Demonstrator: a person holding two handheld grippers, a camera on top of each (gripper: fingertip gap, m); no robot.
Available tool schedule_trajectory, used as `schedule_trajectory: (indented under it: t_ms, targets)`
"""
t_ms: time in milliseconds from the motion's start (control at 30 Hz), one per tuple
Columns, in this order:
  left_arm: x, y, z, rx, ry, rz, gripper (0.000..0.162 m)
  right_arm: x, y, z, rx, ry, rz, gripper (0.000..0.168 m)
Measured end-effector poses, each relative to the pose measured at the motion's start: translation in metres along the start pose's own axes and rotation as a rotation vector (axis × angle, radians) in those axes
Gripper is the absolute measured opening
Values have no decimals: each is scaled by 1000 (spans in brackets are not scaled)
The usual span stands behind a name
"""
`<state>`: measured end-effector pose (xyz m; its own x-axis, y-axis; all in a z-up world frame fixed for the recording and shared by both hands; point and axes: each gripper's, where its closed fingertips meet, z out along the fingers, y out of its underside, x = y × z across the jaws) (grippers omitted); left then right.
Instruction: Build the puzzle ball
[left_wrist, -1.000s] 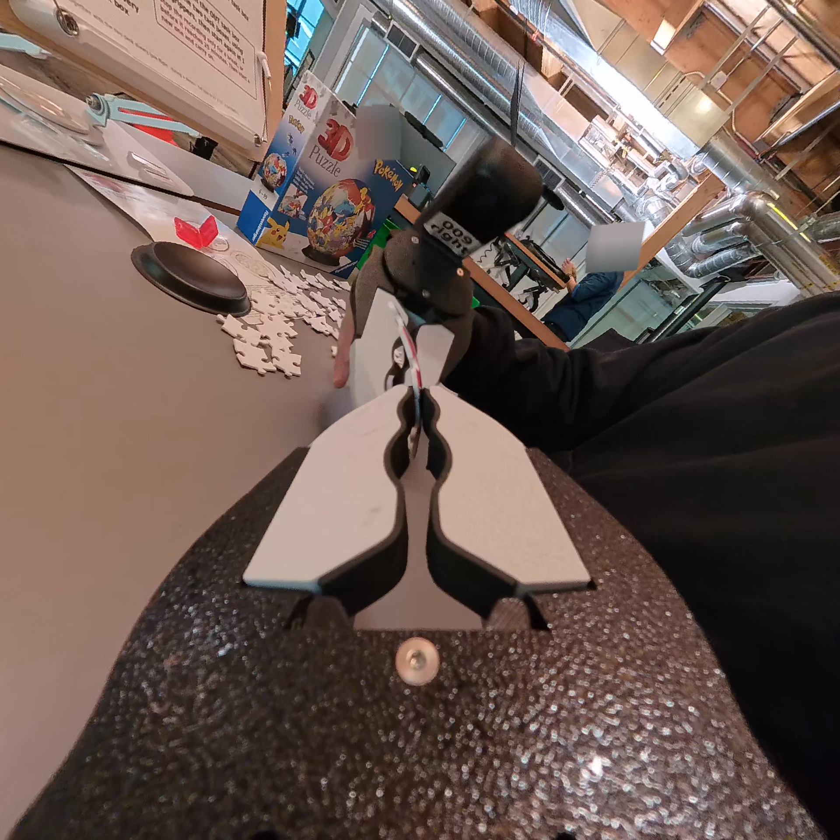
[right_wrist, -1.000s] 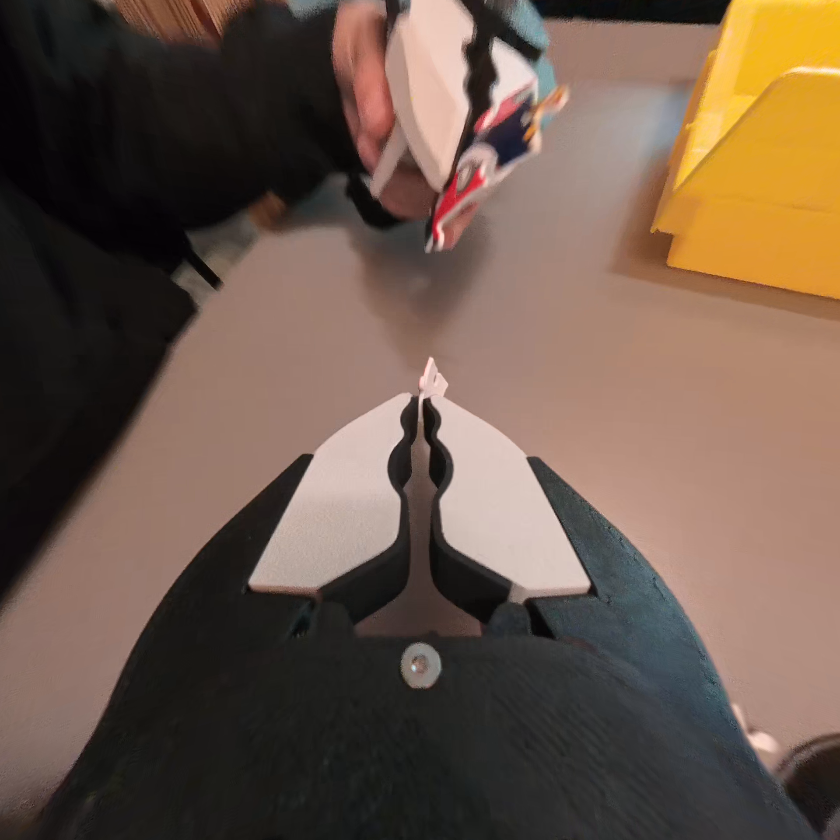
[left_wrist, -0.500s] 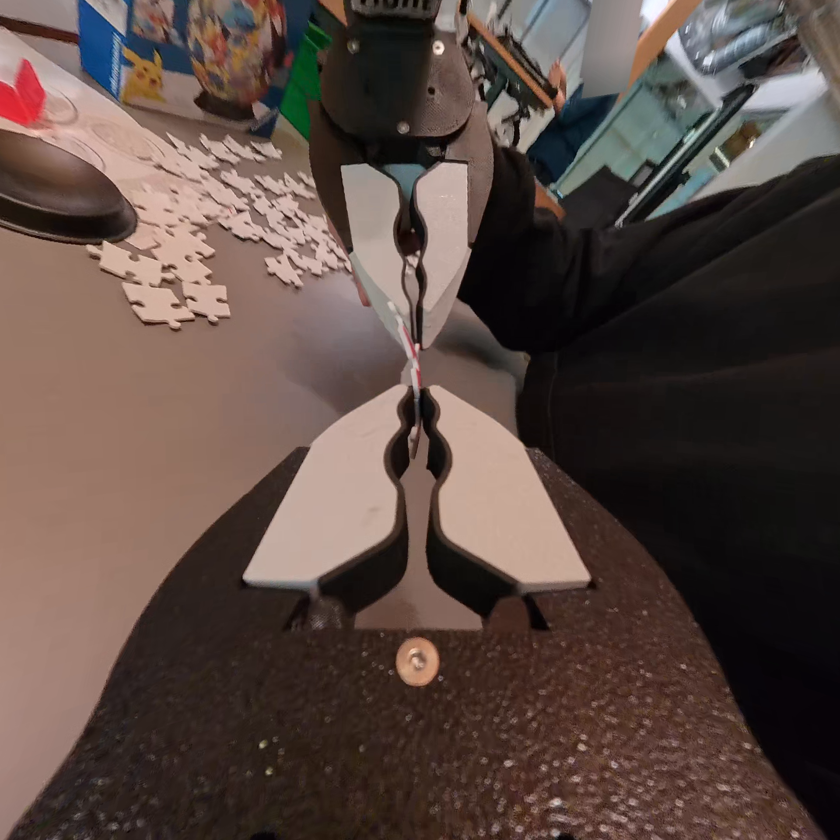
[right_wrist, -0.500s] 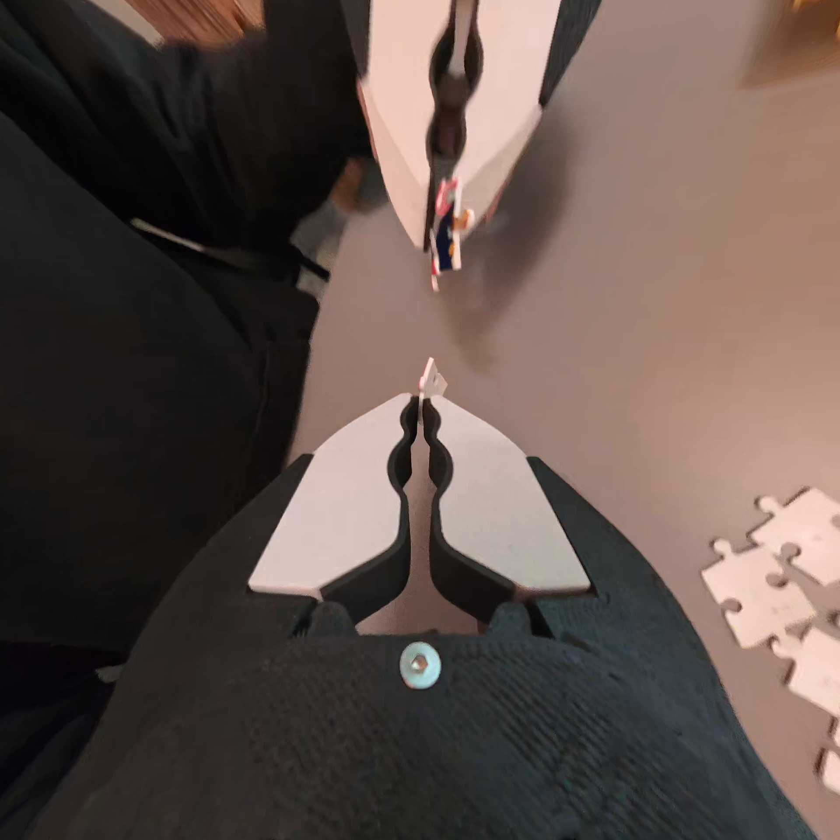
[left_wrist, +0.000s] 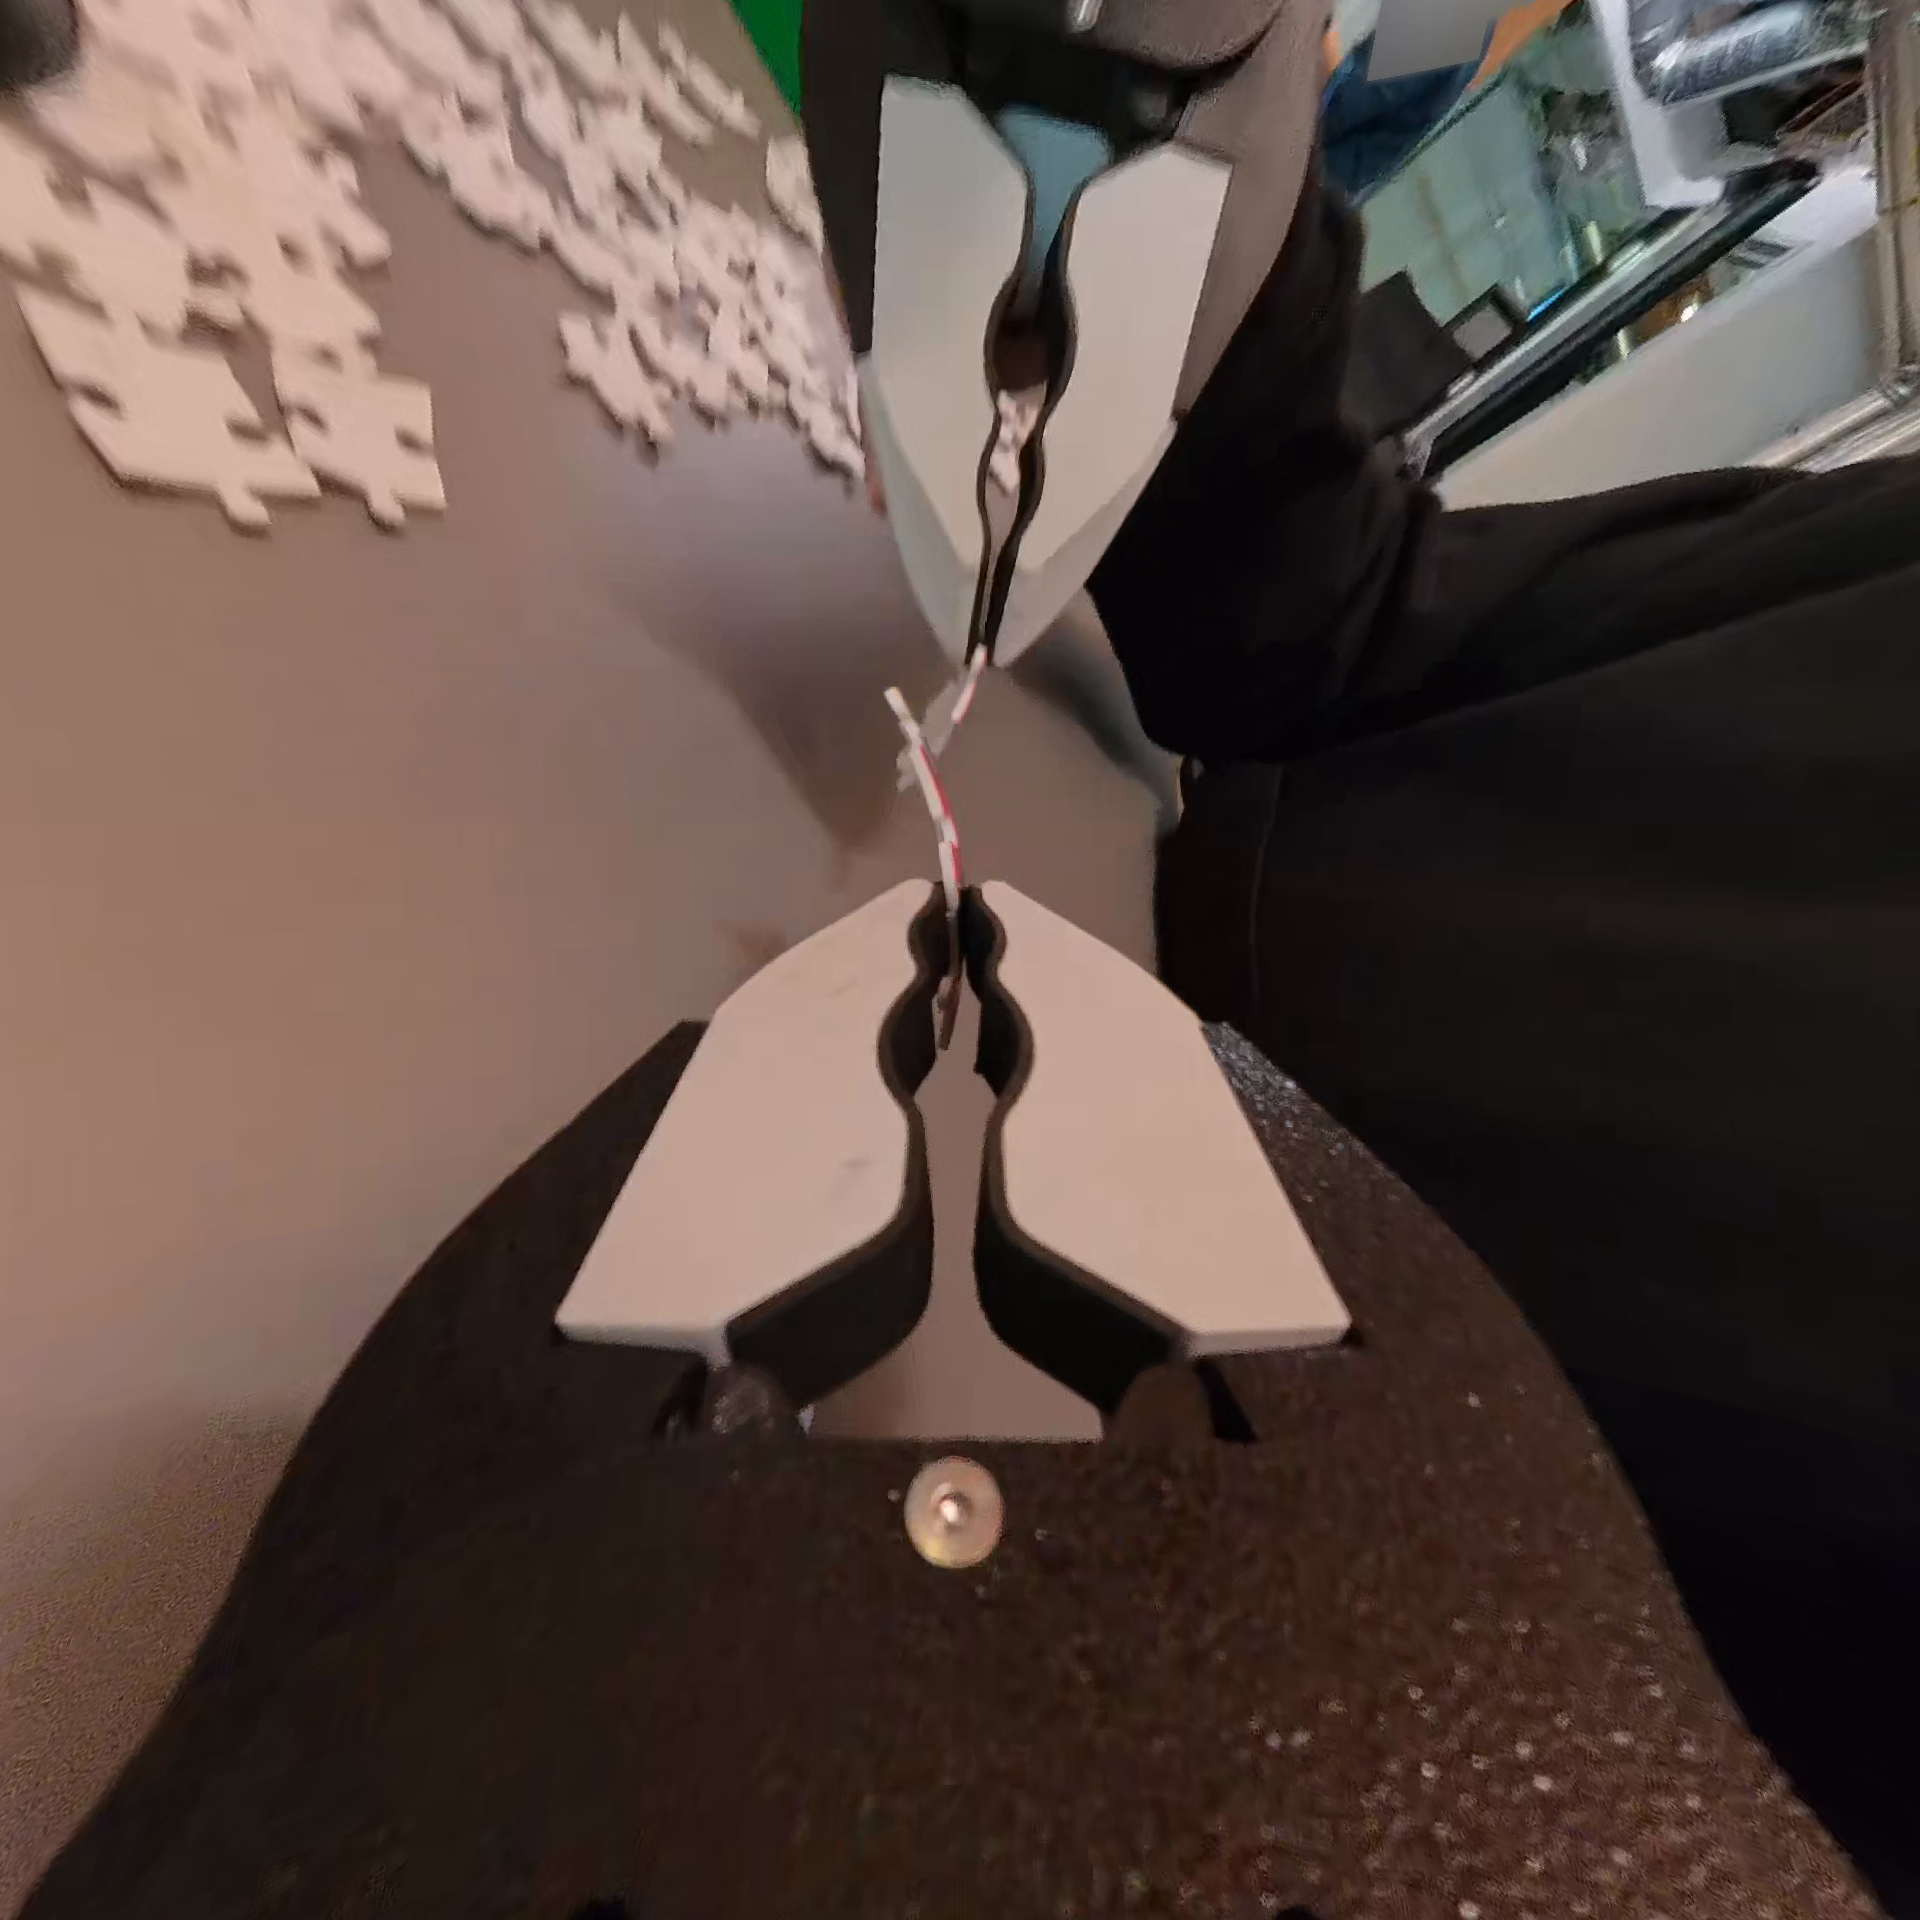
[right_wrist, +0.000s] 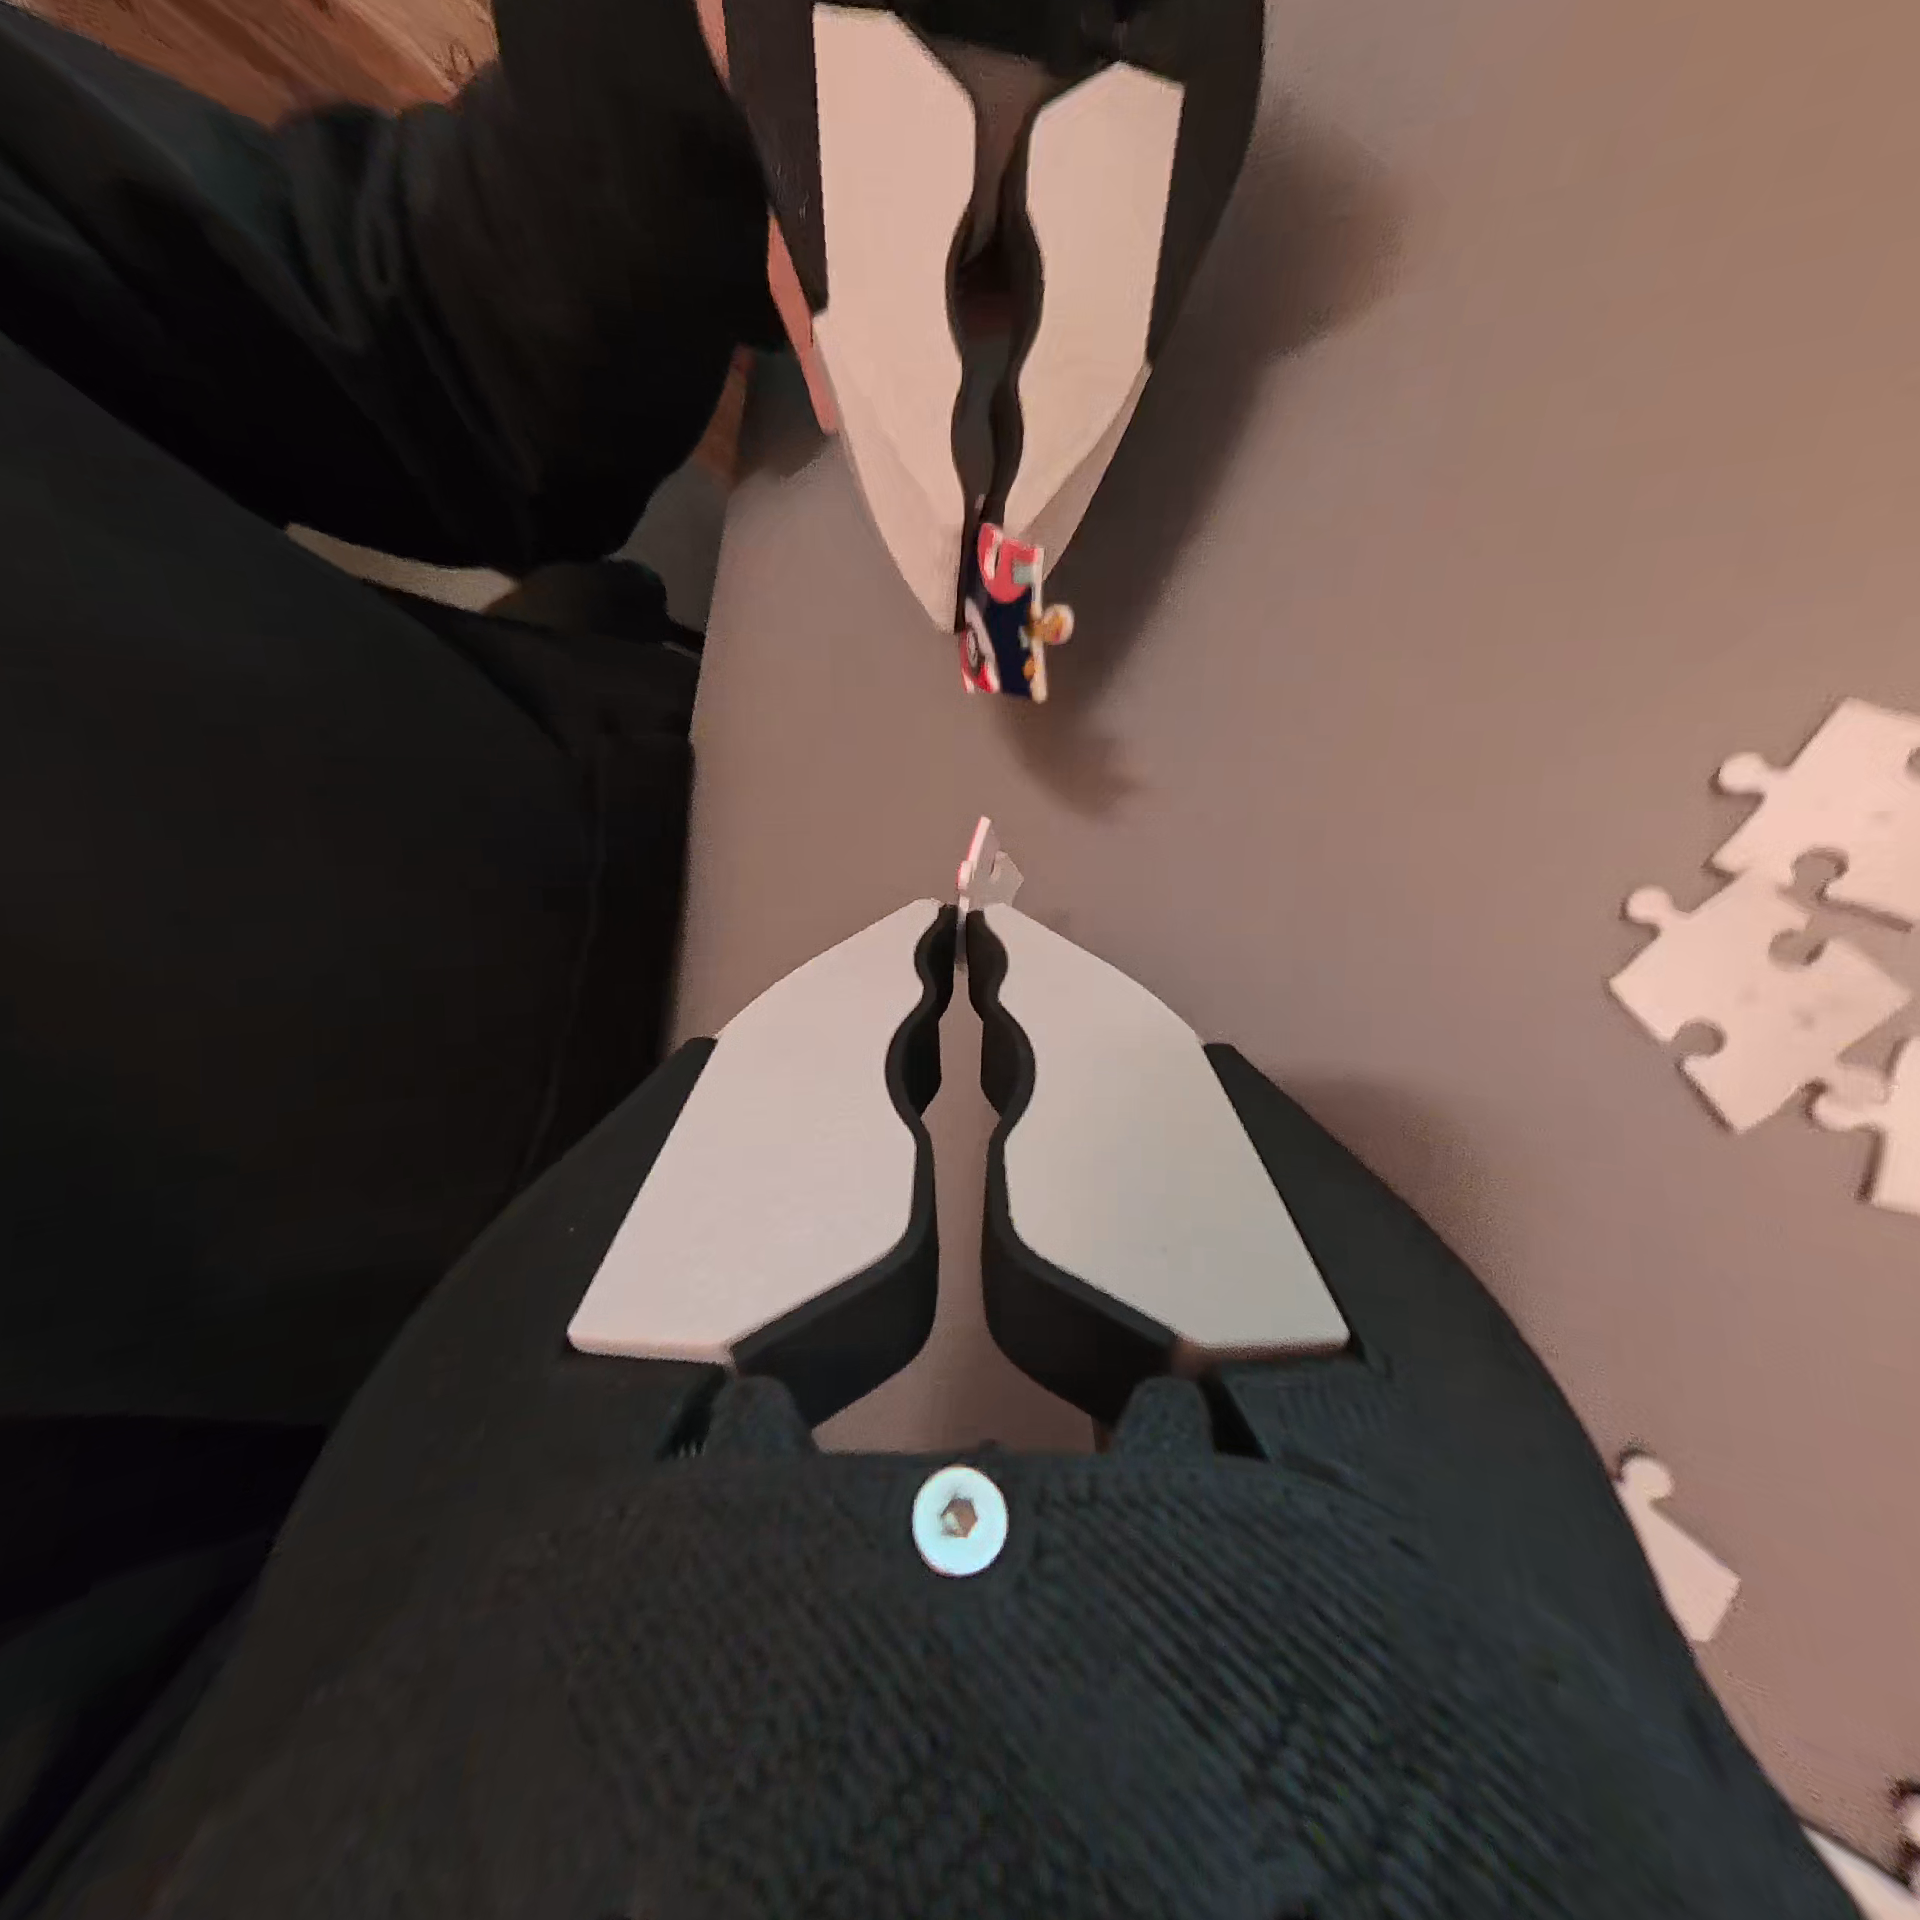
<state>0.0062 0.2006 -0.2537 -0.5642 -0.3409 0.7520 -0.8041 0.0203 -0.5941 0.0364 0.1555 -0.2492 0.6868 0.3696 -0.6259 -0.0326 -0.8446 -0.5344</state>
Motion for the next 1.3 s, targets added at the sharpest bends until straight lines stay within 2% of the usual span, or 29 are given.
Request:
schedule_trajectory:
  t_ms: [133,267,500,633,800,1067,1300]
  targets:
    - [-8,14,17,-114,6,-55,2,1,15,3,23,-29,58,2]
    - [-22,13,22,-149,-50,-51,2,0,19,9,52,-35,55,2]
    - [-8,-7,24,-108,-77,232,2,6,21,11,40,-19,45,2]
    - [-3,-17,24,-42,-48,193,1,12,18,14,13,32,8,2]
    - [18,-27,22,78,36,277,1,8,-3,1,147,-12,14,2]
    - [52,-46,20,201,125,476,1,-20,-36,-25,415,-220,-3,2]
    - [47,-58,12,261,-24,558,1,-25,-40,-51,510,-129,-56,2]
